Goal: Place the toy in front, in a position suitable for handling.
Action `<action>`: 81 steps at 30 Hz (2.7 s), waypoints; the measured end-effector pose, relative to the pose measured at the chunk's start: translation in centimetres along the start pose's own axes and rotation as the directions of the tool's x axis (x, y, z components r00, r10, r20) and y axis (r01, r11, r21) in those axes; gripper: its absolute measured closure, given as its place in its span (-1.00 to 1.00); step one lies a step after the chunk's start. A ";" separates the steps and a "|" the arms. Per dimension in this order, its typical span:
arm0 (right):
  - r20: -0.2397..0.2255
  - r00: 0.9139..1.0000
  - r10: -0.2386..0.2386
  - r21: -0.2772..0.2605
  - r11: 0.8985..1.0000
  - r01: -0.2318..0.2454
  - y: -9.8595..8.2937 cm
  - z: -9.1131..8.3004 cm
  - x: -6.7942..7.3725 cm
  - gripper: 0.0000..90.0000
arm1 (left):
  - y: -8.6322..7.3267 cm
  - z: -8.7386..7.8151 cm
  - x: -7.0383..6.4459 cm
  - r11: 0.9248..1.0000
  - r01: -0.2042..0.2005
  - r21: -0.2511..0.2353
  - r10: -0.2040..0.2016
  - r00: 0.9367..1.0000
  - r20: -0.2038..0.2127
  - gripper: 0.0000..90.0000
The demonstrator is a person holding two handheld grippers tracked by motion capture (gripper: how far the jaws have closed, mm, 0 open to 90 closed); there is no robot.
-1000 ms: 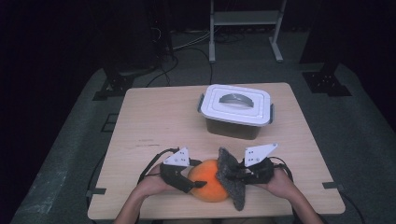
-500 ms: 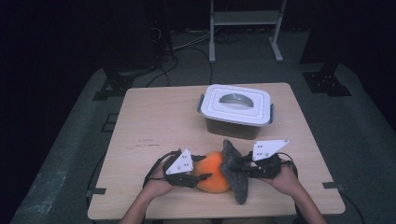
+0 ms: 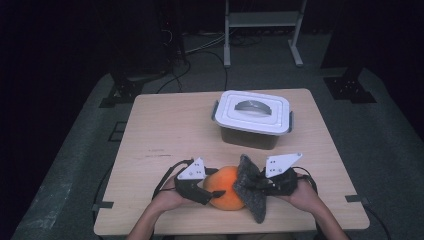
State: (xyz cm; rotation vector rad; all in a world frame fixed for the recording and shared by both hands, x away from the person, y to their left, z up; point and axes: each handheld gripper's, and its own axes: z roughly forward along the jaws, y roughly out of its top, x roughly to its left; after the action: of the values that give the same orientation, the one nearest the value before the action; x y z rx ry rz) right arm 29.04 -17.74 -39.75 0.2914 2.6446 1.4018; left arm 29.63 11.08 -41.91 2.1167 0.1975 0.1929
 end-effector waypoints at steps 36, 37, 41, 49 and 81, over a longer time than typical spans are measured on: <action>-0.037 0.999 0.028 -0.004 1.000 -0.028 -0.6 -1.1 -0.5 0.67 | 0.5 0.3 -0.3 1.000 0.012 0.020 -0.013 0.997 0.075 -0.51; -0.025 1.000 0.013 -0.004 1.000 -0.013 -0.4 -1.2 -0.4 0.67 | 0.6 0.2 -0.4 1.000 -0.010 0.021 0.008 0.998 0.069 -0.41; -0.018 1.000 -0.010 -0.064 0.998 0.008 0.9 -1.5 0.1 0.68 | 1.0 0.2 -1.0 0.996 -0.084 0.014 0.084 0.996 0.011 -0.19; 0.017 1.000 0.026 -0.026 0.999 -0.025 -0.5 -1.5 -0.7 0.67 | 1.0 -0.1 -0.7 0.998 -0.060 0.003 0.060 0.998 -0.023 -0.16; -0.071 0.997 0.025 -0.034 0.999 -0.027 -0.7 -1.3 -0.8 0.66 | 1.0 -0.2 -0.2 0.998 0.047 -0.046 -0.046 0.999 0.012 -0.48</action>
State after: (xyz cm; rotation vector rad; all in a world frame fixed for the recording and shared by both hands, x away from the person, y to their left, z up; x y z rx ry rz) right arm 29.43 -19.36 -39.56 0.2778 2.6786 1.4917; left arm 29.46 10.66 -41.01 2.0650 0.2337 0.1567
